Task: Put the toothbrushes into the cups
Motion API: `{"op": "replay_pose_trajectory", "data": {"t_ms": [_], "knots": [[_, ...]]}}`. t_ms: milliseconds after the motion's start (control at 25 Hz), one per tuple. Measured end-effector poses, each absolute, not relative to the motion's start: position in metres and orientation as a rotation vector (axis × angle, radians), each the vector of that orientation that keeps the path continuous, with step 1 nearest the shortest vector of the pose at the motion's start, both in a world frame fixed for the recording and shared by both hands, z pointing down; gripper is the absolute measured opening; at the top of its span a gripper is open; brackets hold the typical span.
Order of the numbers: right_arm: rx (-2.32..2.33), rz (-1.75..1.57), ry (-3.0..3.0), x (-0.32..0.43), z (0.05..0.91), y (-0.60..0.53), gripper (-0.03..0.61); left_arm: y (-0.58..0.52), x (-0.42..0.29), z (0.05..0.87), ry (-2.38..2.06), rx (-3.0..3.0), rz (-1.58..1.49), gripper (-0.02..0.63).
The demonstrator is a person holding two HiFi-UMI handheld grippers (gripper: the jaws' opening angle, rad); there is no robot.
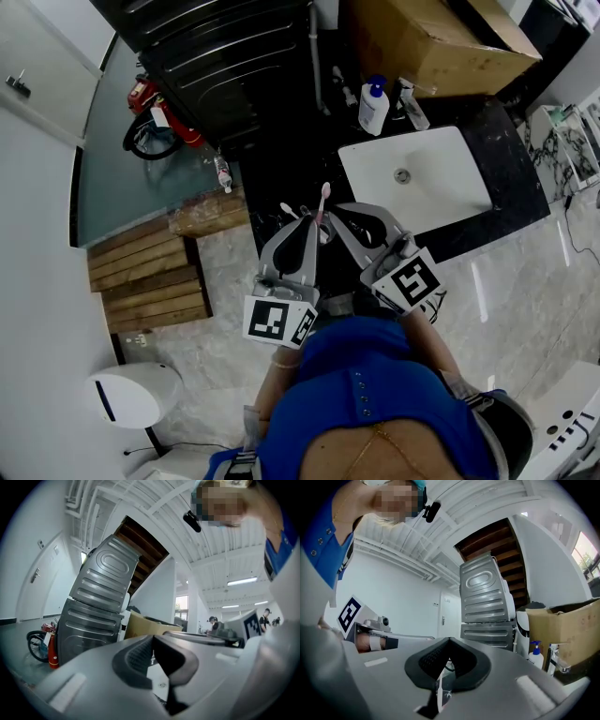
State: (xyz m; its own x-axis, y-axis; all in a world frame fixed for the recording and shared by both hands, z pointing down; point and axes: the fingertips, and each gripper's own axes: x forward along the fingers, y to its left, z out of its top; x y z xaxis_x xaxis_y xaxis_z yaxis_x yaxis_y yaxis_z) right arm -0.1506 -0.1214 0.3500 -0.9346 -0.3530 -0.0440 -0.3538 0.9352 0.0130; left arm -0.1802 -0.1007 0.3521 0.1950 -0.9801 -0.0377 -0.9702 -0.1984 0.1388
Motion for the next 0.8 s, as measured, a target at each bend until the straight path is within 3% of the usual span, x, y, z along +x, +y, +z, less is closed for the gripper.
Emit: {"op": "replay_pose_trajectory", "data": {"t_ms": [800], "knots": [[-0.535,-0.010,3.084,-0.1555,0.3588,-0.1231,0.000,-0.1024,-0.1884,0.3615,-1.931,2.329,-0.151,0.005]]}}
